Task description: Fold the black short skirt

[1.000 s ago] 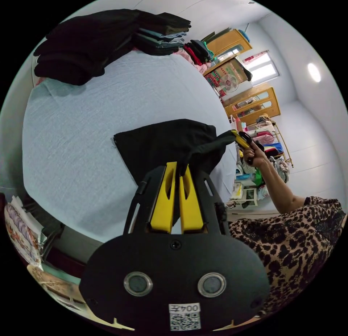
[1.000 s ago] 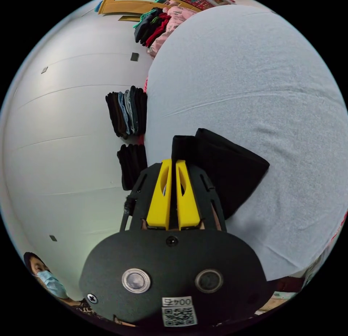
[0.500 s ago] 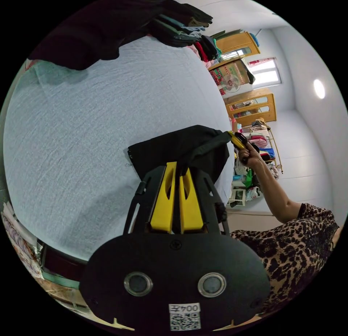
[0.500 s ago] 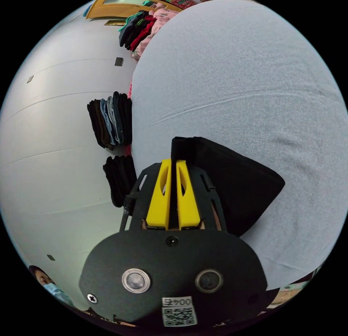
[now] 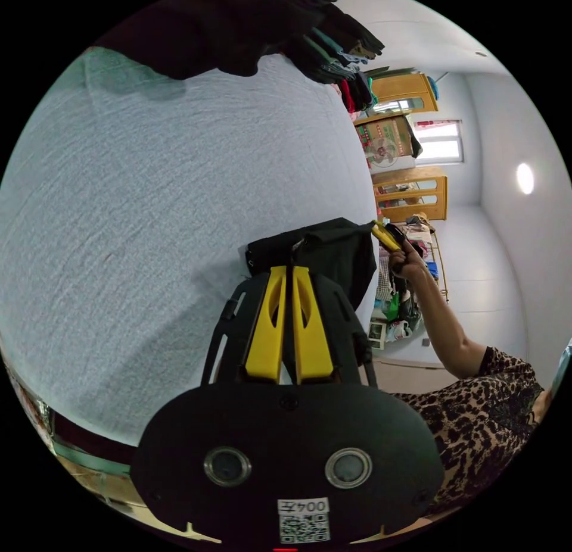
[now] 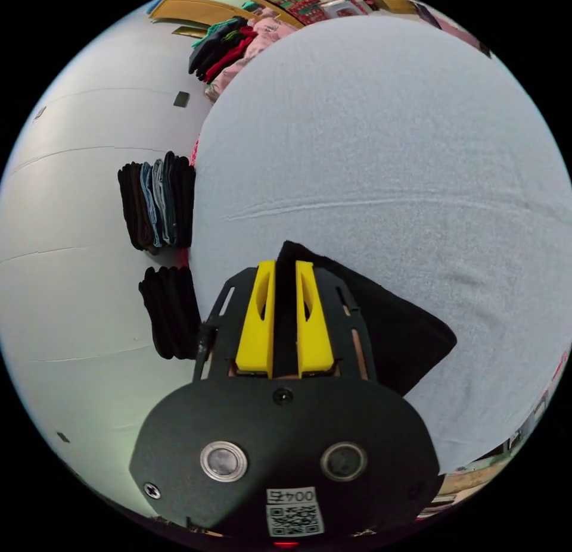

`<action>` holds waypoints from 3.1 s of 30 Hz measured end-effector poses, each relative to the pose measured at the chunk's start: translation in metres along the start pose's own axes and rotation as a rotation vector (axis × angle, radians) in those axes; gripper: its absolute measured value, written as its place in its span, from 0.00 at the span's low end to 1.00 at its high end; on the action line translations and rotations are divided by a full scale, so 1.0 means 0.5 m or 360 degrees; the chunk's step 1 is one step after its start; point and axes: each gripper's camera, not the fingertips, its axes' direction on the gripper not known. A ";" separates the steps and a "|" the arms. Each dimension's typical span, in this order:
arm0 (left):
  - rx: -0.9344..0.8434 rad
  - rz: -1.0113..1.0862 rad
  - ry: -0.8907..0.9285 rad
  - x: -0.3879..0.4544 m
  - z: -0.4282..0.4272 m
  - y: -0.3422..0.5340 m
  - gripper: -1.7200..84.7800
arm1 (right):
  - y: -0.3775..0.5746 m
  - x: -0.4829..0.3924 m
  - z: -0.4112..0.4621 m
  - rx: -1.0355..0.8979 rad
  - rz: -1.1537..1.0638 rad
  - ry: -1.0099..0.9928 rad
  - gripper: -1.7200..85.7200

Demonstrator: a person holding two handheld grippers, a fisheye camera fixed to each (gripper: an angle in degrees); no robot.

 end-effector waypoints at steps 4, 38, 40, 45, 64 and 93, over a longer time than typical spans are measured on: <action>0.0051 -0.0061 0.0023 -0.017 -0.015 0.007 0.03 | 0.033 -0.079 -0.003 0.0109 -0.0132 0.0034 0.09; -0.0452 0.0885 -0.0704 0.288 0.245 0.191 0.02 | 0.773 -0.465 0.600 -0.0862 -0.1182 0.1187 0.11; -0.0461 0.0867 -0.0703 0.291 0.250 0.185 0.02 | 0.791 -0.478 0.620 -0.0867 -0.1233 0.1234 0.11; -0.0468 0.0834 -0.0769 0.306 0.267 0.177 0.02 | 0.848 -0.510 0.671 -0.0927 -0.1533 0.1366 0.10; -0.0640 0.0827 -0.0880 0.339 0.295 0.118 0.02 | 0.967 -0.525 0.754 -0.1086 -0.1841 0.1471 0.10; -0.0795 0.1361 -0.0450 0.184 -0.013 -0.186 0.08 | 1.267 -0.391 0.726 -0.0440 -0.0455 0.0972 0.11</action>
